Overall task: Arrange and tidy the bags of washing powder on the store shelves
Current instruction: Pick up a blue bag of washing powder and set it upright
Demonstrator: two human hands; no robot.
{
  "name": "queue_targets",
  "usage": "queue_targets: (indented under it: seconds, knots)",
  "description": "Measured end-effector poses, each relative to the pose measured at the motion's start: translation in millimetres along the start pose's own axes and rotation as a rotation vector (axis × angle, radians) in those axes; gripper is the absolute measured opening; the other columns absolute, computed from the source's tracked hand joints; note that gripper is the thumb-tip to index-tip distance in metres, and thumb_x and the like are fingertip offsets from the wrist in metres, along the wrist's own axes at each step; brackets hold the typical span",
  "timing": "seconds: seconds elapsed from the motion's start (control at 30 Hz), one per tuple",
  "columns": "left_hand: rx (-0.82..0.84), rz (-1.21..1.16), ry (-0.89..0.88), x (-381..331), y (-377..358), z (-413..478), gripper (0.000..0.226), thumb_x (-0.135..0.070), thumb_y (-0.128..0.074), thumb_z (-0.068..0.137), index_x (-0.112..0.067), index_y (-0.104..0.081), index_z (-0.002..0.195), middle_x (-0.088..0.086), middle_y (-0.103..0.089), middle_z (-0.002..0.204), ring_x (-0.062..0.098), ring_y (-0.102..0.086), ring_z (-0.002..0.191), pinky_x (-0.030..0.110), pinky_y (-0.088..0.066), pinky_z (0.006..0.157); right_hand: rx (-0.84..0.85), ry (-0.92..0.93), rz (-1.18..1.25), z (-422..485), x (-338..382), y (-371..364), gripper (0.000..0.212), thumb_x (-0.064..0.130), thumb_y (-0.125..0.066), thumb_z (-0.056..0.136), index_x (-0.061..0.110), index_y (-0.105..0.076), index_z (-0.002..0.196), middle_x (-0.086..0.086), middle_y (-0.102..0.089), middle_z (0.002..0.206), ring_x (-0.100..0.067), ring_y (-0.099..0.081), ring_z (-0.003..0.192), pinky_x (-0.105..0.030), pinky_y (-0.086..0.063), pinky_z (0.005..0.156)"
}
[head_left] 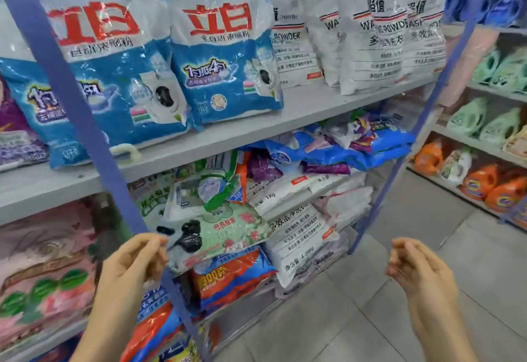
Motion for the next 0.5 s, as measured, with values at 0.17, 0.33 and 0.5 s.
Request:
queue_targets:
  seconds: [0.17, 0.33, 0.5]
  knots:
    - [-0.134, -0.014, 0.05, 9.4, -13.7, 22.7, 0.023, -0.014, -0.053, 0.094, -0.012, -0.071, 0.08, 0.0, -0.063, 0.061, 0.011, -0.053, 0.053, 0.017, -0.045, 0.045, 0.163, 0.035, -0.075, 81.3, -10.1, -47.6, 0.028, 0.006, -0.045, 0.097, 0.011, -0.063, 0.076, 0.009, -0.058, 0.051, 0.0, -0.052, 0.047, -0.012, -0.047, 0.047]
    - [-0.305, -0.003, 0.043, 13.4, -40.9, 25.7, 0.026, -0.011, -0.054, 0.093, -0.016, -0.072, 0.075, -0.002, -0.061, 0.059, 0.008, -0.052, 0.053, 0.014, -0.045, 0.048, 0.411, 0.12, -0.289, 157.7, -21.7, -117.8, 0.022, 0.015, -0.052, 0.095, 0.02, -0.065, 0.078, 0.008, -0.063, 0.062, -0.004, -0.055, 0.057, -0.017, -0.046, 0.055]
    - [-0.418, 0.015, 0.053, 10.0, -73.7, 19.7, 0.02, -0.007, -0.052, 0.093, -0.008, -0.068, 0.081, 0.0, -0.062, 0.058, 0.006, -0.054, 0.052, 0.013, -0.045, 0.049, 0.646, 0.458, -0.74, 205.0, -21.4, -223.1, 0.02, 0.017, -0.052, 0.094, 0.003, -0.062, 0.104, -0.01, -0.063, 0.086, -0.03, -0.061, 0.081, -0.031, -0.041, 0.071]
Point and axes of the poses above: each hand's wrist, its own z-axis towards the middle knuckle, its own y-axis out of the back of the hand, x = y × z, the point moved 4 cm from there along z, towards the middle knuckle
